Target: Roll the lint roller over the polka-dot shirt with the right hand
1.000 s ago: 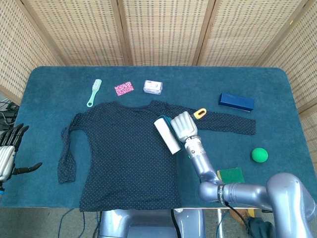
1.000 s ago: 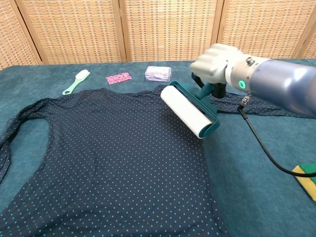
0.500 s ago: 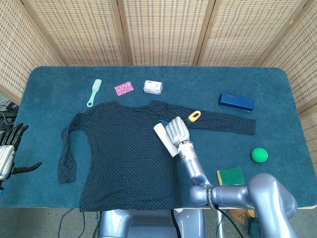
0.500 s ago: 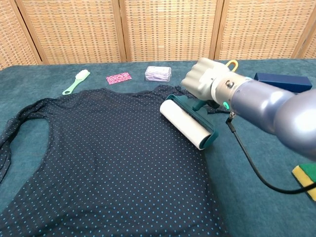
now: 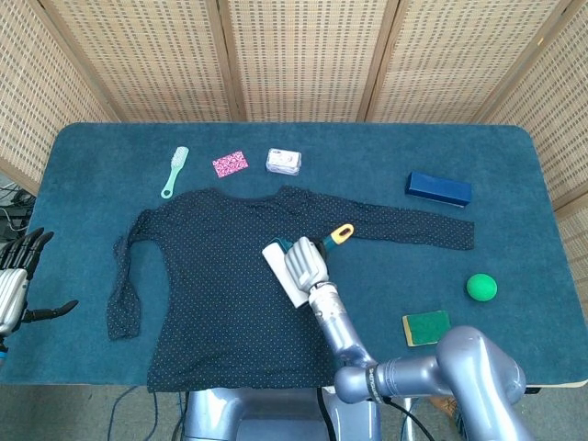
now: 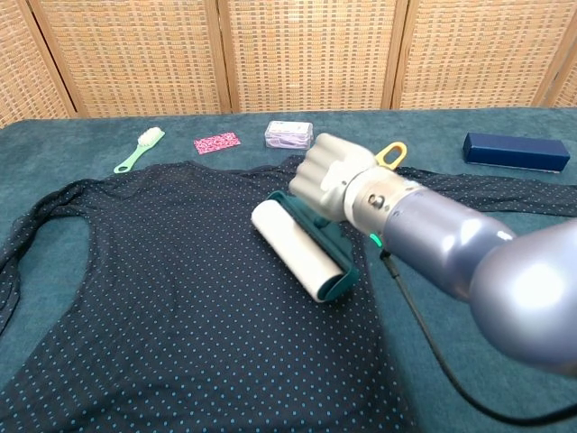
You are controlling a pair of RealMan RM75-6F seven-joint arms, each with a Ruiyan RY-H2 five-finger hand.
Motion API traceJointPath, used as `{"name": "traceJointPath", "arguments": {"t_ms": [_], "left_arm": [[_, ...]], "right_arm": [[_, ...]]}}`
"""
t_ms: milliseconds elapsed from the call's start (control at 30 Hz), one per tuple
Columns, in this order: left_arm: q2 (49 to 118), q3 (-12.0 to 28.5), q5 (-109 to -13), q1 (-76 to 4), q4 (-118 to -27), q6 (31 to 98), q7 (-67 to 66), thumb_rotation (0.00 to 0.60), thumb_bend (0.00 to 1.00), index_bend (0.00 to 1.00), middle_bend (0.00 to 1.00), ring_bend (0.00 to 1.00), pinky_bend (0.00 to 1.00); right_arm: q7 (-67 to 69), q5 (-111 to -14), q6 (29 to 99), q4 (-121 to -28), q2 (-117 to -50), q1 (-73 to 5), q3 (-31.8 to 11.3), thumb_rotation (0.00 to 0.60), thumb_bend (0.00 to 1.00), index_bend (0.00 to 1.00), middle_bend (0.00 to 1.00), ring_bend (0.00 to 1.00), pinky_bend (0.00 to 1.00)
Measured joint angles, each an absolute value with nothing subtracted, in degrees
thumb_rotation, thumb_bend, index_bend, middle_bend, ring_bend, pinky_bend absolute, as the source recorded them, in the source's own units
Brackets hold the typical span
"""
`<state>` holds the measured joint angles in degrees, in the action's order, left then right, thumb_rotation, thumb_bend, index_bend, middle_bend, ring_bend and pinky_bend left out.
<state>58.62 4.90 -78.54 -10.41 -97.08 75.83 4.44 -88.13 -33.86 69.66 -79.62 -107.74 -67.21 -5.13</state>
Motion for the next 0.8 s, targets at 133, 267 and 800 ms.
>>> {"name": "traceJointPath", "arguments": {"t_ms": [133,267,800], "left_arm": [[58.6,4.9,-78.4,-10.4,-97.0,75.8,4.5,0.6,0.0,0.0,0.0,0.0,0.0],[58.7,5.0,-78.4,-10.5,-97.0,75.9,4.4,0.6,0.0,0.0,0.0,0.0,0.0],[58.9,4.9,-78.2,-10.6,-96.9,76.0,3.9,0.6,0.0,0.0,0.0,0.0,0.0]], "right_arm": [[-89.2,-35.2,70.2,-80.8,-109.6,-67.7,-4.6,0.6,0.86,0.74,1.0,1.0,1.0],[-90.5,-36.1,70.5,-81.6,-111.3,-68.0,-4.0,0.6,0.86,0.74,1.0,1.0,1.0],[-93.2,-39.6,71.9,-80.0,-113.8,-67.7,-2.8,0.6,0.86,0.74,1.0,1.0,1.0]]}}
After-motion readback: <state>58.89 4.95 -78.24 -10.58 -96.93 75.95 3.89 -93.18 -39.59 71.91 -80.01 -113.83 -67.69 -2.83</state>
